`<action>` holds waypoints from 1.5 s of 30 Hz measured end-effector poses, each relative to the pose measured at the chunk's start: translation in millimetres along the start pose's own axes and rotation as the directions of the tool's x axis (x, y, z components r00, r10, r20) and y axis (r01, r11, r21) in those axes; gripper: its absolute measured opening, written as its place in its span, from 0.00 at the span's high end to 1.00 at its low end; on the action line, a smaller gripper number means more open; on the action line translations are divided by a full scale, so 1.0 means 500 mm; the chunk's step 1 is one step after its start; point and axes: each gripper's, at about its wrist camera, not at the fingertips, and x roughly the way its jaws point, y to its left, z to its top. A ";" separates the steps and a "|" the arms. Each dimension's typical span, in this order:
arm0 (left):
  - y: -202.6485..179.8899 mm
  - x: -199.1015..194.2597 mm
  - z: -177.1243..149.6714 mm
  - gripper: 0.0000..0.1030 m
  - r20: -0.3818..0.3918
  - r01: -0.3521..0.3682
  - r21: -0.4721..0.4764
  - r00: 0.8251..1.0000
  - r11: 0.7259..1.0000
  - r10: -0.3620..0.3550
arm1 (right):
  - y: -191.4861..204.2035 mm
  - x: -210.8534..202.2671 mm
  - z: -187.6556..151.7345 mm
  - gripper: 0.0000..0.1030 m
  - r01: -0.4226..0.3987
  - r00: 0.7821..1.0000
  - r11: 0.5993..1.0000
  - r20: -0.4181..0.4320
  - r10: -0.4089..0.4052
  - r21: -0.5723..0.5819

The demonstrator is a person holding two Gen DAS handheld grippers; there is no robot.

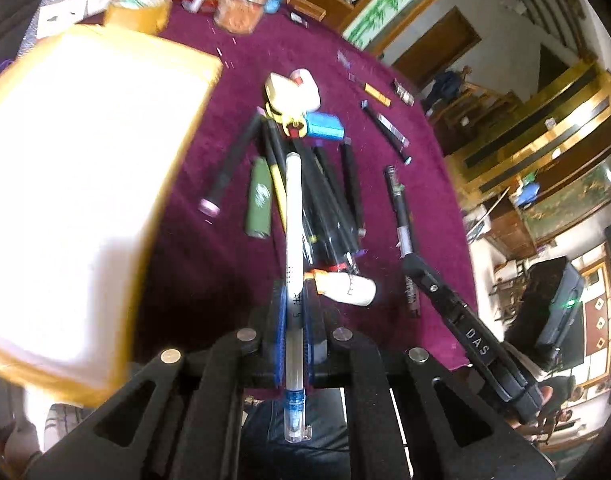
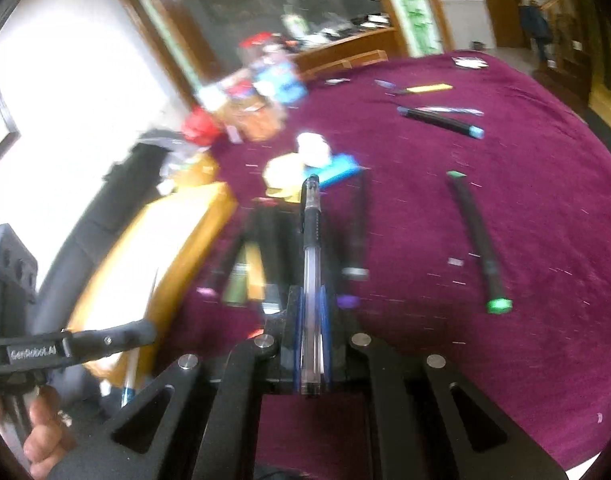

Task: Organize rigid objects
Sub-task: 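Carry the clear blue-tipped pen in the left tool toward the white tray, then lower the pen onto the white tray, open the left tool and withdraw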

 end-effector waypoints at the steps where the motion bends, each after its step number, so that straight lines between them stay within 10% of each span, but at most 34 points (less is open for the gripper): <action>1: 0.012 -0.029 0.005 0.95 0.022 0.004 -0.007 1.000 1.000 -0.004 | 0.021 0.000 0.003 0.93 -0.030 1.000 0.999 -0.002 0.030 -0.015; 13: 0.231 -0.130 0.056 0.95 0.176 -0.108 -0.198 0.974 0.974 0.144 | 0.330 0.177 -0.012 0.92 -0.314 0.934 0.928 -0.242 0.264 -0.199; 26: 0.334 -0.052 0.065 0.95 0.046 -0.192 -0.176 0.978 0.965 0.203 | 0.458 0.319 -0.094 0.90 -0.063 0.952 0.851 -0.288 -0.106 -0.521; 31: 0.345 -0.073 0.053 0.66 0.095 -0.120 -0.247 0.985 0.962 0.147 | 0.443 0.288 -0.073 0.87 -0.122 0.958 0.882 -0.286 -0.015 -0.455; 33: 0.328 -0.100 0.039 0.54 0.160 -0.110 -0.261 0.975 0.959 0.155 | 0.424 0.248 -0.060 0.63 -0.157 0.965 0.901 -0.256 0.053 -0.405; 45: 0.030 -0.057 -0.029 0.53 0.162 -0.031 -0.052 0.986 0.998 0.039 | 0.130 0.034 -0.049 0.57 -0.247 0.965 0.960 -0.119 0.232 -0.130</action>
